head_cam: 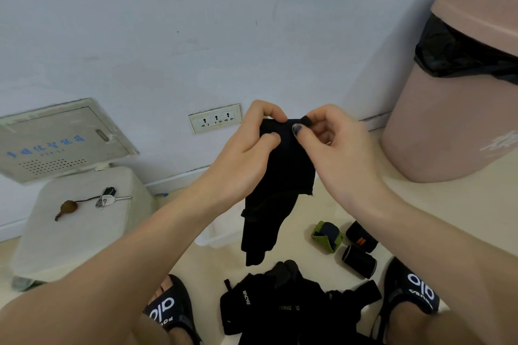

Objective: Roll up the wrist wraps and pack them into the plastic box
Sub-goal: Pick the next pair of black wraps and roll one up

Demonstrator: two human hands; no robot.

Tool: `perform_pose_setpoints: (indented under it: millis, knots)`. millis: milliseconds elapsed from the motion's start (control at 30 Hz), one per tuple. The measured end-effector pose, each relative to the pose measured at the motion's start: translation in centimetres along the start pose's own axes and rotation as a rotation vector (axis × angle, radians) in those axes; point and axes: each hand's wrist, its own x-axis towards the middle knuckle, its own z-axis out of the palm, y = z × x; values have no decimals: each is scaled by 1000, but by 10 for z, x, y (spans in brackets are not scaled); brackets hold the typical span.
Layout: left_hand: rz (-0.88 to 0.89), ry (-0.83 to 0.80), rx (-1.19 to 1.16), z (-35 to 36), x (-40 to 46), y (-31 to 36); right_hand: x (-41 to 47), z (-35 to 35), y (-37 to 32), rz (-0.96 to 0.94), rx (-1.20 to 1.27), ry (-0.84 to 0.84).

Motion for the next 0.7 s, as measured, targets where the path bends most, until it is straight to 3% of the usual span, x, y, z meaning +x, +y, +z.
perform_pose_setpoints:
  millis: [267,467,700]
  knots:
    - [-17,48,-74,-3,2,-2,-6,-2,1,-21,-51,-40]
    - [-21,100,-112,0,5,-4,-10,-2,-1,76,143,-169]
    - [20,145,-128,4,4,-6,-15,-3,-2,-51,40,-140]
